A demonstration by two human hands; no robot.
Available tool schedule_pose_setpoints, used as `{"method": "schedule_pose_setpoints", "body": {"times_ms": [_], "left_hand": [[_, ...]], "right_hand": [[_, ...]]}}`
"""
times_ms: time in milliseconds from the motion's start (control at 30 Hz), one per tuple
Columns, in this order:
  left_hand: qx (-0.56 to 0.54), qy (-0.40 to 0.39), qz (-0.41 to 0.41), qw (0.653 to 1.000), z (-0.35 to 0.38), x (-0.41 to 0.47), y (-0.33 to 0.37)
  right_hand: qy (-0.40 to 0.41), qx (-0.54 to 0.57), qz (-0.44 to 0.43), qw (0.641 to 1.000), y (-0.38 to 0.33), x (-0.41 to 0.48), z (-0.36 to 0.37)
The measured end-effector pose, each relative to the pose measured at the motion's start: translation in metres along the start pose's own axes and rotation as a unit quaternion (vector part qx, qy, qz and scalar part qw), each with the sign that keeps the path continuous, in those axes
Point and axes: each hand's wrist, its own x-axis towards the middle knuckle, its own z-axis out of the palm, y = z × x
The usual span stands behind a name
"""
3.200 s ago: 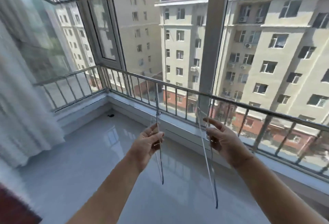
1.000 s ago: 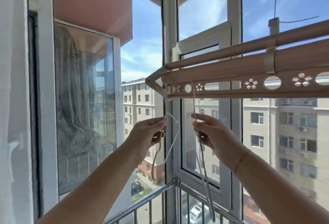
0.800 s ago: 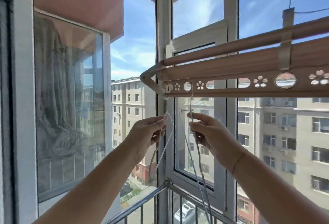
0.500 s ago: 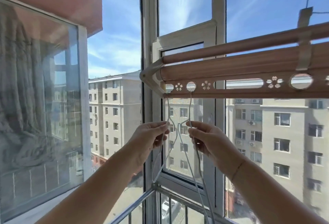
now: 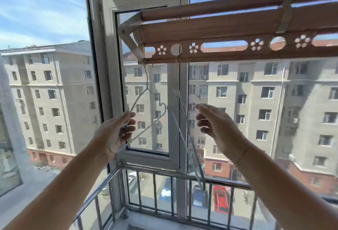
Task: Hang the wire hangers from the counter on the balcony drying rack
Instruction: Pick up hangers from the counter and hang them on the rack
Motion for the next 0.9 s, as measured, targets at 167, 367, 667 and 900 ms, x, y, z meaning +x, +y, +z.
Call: {"method": "schedule_pose_setpoints", "body": {"times_ms": [167,367,667,900], "left_hand": [[-0.012,0.002,-0.125,0.992,0.006,0.003,-0.094],[0.066,-0.161,-0.163,0.971,0.120,-0.039,-0.195],[0.122,-0.425,-0.086,0.893,0.345,-0.146,-0.246],[0.091,-0.561,-0.068,0.820,0.517,-0.273,-0.273]], "right_hand": [[0.108,-0.111,0.014,0.988,0.042,-0.043,-0.073],[0.182,-0.176,0.054,0.966,0.074,-0.122,-0.164],[0.344,-0.239,0.124,0.899,0.068,-0.269,-0.326],[0.465,-0.264,0.130,0.835,0.033,-0.399,-0.471]]}}
